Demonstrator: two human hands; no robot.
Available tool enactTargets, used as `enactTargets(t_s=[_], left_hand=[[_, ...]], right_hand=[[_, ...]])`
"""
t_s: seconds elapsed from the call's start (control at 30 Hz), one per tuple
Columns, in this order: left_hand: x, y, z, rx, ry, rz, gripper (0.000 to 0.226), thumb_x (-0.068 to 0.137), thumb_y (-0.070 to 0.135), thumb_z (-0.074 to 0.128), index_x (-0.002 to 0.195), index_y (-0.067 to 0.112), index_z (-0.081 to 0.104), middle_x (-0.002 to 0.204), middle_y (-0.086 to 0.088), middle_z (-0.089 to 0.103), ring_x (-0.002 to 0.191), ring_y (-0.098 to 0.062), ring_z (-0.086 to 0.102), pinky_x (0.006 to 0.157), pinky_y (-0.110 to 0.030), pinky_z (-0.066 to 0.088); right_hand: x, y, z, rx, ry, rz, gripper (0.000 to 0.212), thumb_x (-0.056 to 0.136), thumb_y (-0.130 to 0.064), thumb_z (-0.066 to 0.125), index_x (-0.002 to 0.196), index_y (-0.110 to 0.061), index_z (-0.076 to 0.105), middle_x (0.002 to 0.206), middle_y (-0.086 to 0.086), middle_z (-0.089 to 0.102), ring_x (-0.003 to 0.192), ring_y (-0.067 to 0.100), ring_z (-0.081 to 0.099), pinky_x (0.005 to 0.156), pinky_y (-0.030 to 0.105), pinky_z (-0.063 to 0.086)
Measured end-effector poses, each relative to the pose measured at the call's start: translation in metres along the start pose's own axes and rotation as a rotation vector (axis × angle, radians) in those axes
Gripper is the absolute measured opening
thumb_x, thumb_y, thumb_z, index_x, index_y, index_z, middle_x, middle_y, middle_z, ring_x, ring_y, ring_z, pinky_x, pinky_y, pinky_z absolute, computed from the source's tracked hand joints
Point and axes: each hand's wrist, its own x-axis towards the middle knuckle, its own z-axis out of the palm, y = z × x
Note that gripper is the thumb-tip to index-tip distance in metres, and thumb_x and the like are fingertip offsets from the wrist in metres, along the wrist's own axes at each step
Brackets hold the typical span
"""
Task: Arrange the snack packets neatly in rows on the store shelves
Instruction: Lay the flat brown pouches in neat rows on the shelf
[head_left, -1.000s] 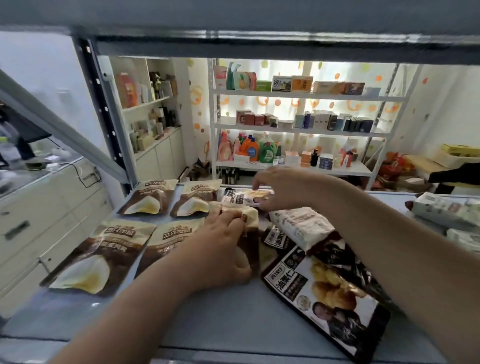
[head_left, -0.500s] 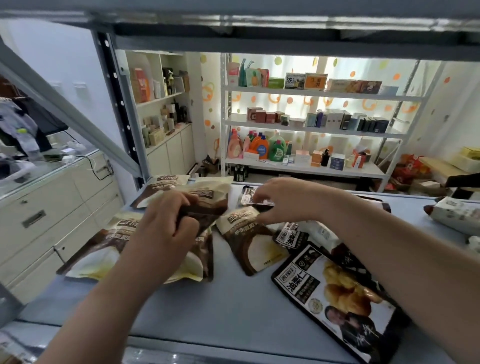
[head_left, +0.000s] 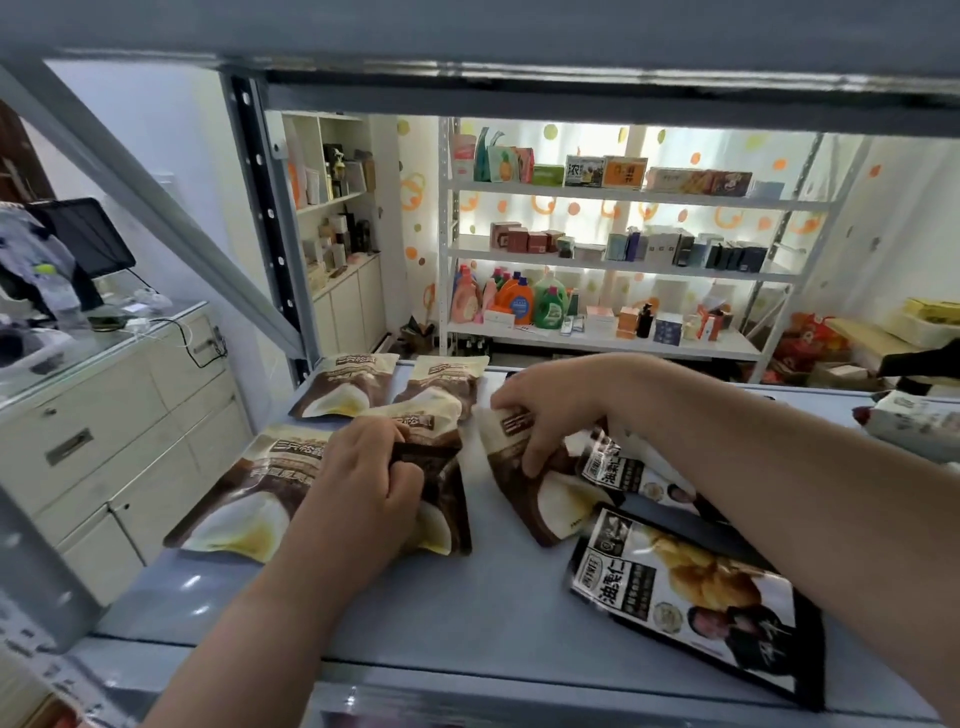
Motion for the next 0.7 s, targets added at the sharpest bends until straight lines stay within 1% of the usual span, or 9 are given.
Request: enactTargets(t_s=[0.07,0.17,0.2,0.33,0.43,0.5,0.53,0.6,0.7], left_hand=[[-0.003,0.006,-0.004,0.126,0.040,0.181,0.011,0.085,0.000,0.046,0.081,0.010,0.044,0.092,-0.003,0.048,0.087,-0.022,0.043,0.074,-0.036,0.042],[-0.008,0.023,-0.006,0.009,0.008,0.200,0.002,0.089,0.020,0.041,0.089,0.018,0.042,0.104,0.004,0.044,0.095,-0.016,0.042,0.078,-0.023,0.041],[-0.009,0.029,-0.002,0.004,-0.005,0.219,0.010,0.088,0.027,0.038,0.091,0.019,0.043,0.107,0.006,0.043,0.097,-0.014,0.041,0.079,-0.022,0.040],[-0.012,0.047,0.018,0.059,-0.182,0.269,0.020,0.093,0.034,0.037,0.102,0.019,0.047,0.117,0.006,0.042,0.106,-0.009,0.038,0.090,-0.026,0.038],[-0.012,0.047,0.032,0.272,-0.351,0.378,0.046,0.096,0.047,0.022,0.117,0.025,0.057,0.128,0.012,0.048,0.126,-0.008,0.030,0.108,-0.030,0.027],[-0.011,0.046,0.031,0.249,-0.402,0.366,0.064,0.092,0.058,0.008,0.124,0.032,0.057,0.135,0.022,0.046,0.136,-0.002,0.022,0.113,-0.031,0.021],[-0.010,0.045,0.030,0.200,-0.402,0.336,0.067,0.091,0.061,0.006,0.126,0.035,0.057,0.136,0.026,0.046,0.137,0.001,0.021,0.114,-0.031,0.020],[-0.007,0.042,0.027,0.194,-0.410,0.321,0.062,0.092,0.061,0.009,0.126,0.038,0.056,0.136,0.028,0.047,0.135,0.004,0.024,0.114,-0.031,0.021],[-0.004,0.042,0.028,0.316,-0.420,0.403,0.040,0.095,0.053,0.030,0.126,0.039,0.050,0.136,0.024,0.046,0.130,-0.002,0.033,0.108,-0.031,0.029]], right_hand=[[-0.013,0.016,-0.018,0.187,0.031,0.011,0.033,0.074,-0.044,0.080,0.092,-0.034,0.055,0.093,-0.010,0.062,0.085,0.011,0.059,0.067,0.027,0.040],[-0.029,0.044,-0.048,0.406,0.162,0.072,0.025,0.082,-0.035,0.074,0.101,-0.029,0.059,0.097,-0.006,0.068,0.091,0.013,0.064,0.074,0.029,0.047],[-0.029,0.053,-0.057,0.434,0.208,0.091,0.024,0.083,-0.032,0.073,0.102,-0.029,0.059,0.097,-0.006,0.069,0.090,0.013,0.064,0.072,0.028,0.048],[0.001,0.068,-0.071,0.595,0.361,0.185,0.033,0.082,-0.032,0.067,0.111,-0.020,0.057,0.106,0.008,0.067,0.094,0.023,0.065,0.077,0.037,0.058],[0.036,0.057,-0.051,0.539,0.340,0.215,0.050,0.080,-0.038,0.061,0.124,-0.018,0.047,0.120,0.010,0.058,0.099,0.022,0.060,0.069,0.030,0.057],[0.057,0.050,-0.034,0.413,0.241,0.219,0.061,0.082,-0.044,0.062,0.134,-0.018,0.041,0.132,0.012,0.050,0.105,0.023,0.056,0.076,0.034,0.053],[0.065,0.049,-0.026,0.320,0.173,0.212,0.059,0.085,-0.047,0.061,0.134,-0.019,0.043,0.133,0.011,0.051,0.102,0.020,0.055,0.076,0.032,0.049],[0.077,0.047,-0.011,0.183,0.069,0.203,0.055,0.091,-0.048,0.056,0.138,-0.022,0.044,0.136,0.008,0.051,0.102,0.019,0.052,0.080,0.031,0.039],[0.080,0.049,-0.004,0.138,0.031,0.231,0.062,0.094,-0.049,0.048,0.150,-0.027,0.031,0.148,0.010,0.038,0.126,0.029,0.043,0.097,0.037,0.036]])
